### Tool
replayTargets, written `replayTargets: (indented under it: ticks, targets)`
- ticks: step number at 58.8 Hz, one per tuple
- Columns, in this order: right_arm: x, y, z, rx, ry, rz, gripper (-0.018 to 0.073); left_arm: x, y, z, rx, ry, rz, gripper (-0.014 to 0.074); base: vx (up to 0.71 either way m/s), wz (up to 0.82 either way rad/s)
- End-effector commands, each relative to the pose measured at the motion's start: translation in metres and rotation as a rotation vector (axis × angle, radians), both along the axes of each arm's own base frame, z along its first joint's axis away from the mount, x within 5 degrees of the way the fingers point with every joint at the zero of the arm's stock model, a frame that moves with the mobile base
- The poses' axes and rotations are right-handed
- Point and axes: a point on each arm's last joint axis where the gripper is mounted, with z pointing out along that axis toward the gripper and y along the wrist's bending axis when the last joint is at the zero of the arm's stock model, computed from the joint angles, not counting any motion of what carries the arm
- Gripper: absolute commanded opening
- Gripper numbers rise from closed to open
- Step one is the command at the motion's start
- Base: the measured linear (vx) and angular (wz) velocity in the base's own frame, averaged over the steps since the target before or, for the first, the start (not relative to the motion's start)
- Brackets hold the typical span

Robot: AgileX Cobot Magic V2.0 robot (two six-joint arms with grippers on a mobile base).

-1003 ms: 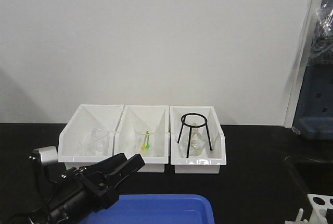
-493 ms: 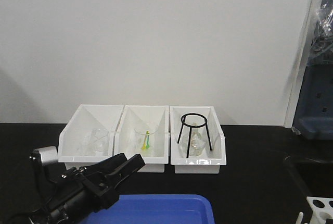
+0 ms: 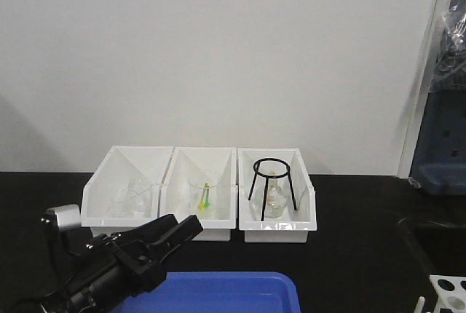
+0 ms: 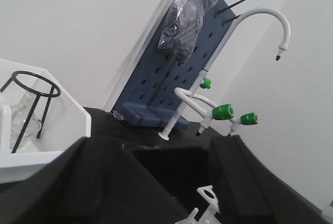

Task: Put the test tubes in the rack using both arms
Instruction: 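Open the right gripper to release the tube and withdraw both arms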

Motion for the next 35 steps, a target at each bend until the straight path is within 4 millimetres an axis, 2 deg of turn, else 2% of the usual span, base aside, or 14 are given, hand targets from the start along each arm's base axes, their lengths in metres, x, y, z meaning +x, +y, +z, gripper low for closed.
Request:
replayTargets:
  ticks: [1,9,15,23,29,35]
  targets:
    - [-0.002,0.0,0.027,-0.012,-0.179,0.006,0.0509,-0.002,0.002,0.024,-0.096,-0.093,0.003,0.0521,0.0,0.0]
    - [-0.007,0.0,0.047,-0.005,-0.161,0.007,0.0509,-0.002,0.002,0.023,-0.092,-0.09,0.004,0.0521,0.0,0.0]
    - [-0.012,0.001,0.072,-0.001,-0.183,0.011,0.0509,-0.001,0.002,0.023,-0.084,-0.083,0.008,0.0521,0.0,0.0]
    - [-0.018,0.002,0.115,0.004,-0.179,0.02,0.0509,-0.001,0.002,0.022,-0.045,-0.113,0.02,0.0521,0.0,0.0]
    - [-0.026,0.003,0.156,0.004,-0.203,0.029,0.0509,-0.001,0.002,0.022,-0.032,-0.127,0.024,0.0521,0.0,0.0]
    - [-0.039,0.004,0.183,0.004,-0.226,0.033,0.0509,0.0,0.004,0.025,-0.045,-0.123,0.045,0.0521,0.0,0.0]
